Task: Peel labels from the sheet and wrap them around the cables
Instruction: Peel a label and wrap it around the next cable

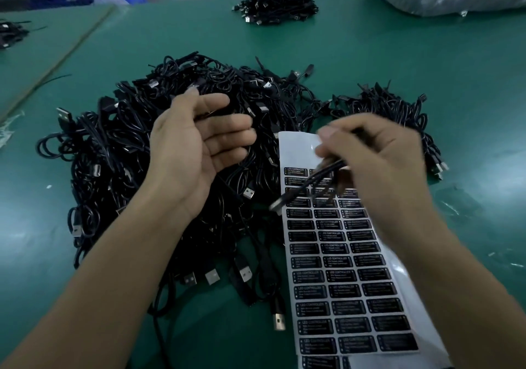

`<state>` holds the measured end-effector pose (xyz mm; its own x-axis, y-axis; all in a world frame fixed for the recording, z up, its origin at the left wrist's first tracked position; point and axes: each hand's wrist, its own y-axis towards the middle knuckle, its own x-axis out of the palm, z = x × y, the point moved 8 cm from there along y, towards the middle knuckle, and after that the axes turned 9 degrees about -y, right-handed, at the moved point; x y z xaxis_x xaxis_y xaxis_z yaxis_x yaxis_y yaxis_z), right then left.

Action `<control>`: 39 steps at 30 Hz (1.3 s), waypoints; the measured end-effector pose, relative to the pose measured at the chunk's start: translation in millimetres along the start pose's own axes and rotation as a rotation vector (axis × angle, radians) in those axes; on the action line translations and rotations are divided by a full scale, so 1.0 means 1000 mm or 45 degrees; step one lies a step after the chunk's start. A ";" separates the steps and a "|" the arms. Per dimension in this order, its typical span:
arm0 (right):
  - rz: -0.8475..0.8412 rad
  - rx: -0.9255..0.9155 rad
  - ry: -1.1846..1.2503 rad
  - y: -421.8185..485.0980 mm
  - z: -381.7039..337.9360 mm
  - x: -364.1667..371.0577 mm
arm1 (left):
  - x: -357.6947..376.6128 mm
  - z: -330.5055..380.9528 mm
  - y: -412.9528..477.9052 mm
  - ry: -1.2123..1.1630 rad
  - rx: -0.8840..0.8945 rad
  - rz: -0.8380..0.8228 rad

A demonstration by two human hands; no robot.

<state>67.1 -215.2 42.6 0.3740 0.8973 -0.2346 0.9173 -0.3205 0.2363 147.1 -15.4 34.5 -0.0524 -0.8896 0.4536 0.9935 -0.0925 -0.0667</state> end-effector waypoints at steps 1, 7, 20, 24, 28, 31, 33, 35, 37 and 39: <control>0.104 0.024 -0.035 0.008 0.002 -0.015 | -0.001 0.000 0.000 -0.001 -0.007 0.002; 0.429 0.141 -0.389 0.067 0.010 -0.084 | -0.003 0.003 0.002 0.116 0.032 0.034; 0.132 -0.257 -1.363 0.039 -0.022 -0.001 | -0.006 -0.005 0.005 0.066 0.012 0.066; -0.443 -0.312 -1.166 0.004 -0.018 0.087 | -0.004 -0.005 0.006 0.053 0.027 0.063; -0.484 -0.344 -1.279 -0.007 -0.014 0.113 | -0.004 -0.004 0.007 0.060 0.048 0.054; -0.512 -0.365 -1.257 -0.009 -0.015 0.116 | -0.005 -0.004 0.006 0.089 0.066 0.061; -0.538 -0.324 -1.171 -0.010 -0.015 0.116 | -0.003 -0.002 0.006 0.135 0.109 0.058; -0.508 -0.267 -1.068 -0.005 -0.015 0.109 | 0.003 0.010 0.002 0.358 0.317 0.017; -0.370 -0.266 -1.041 0.003 -0.019 0.091 | 0.021 0.026 -0.010 0.770 0.664 -0.084; -0.219 -0.397 -1.062 0.011 -0.028 0.071 | 0.039 0.028 -0.023 1.110 0.857 -0.221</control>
<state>99.5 -145.9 55.2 0.3243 0.3754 -0.8683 0.9364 0.0031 0.3510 124.8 -35.1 78.4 0.0133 -0.9221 -0.3868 0.8039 -0.2202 0.5526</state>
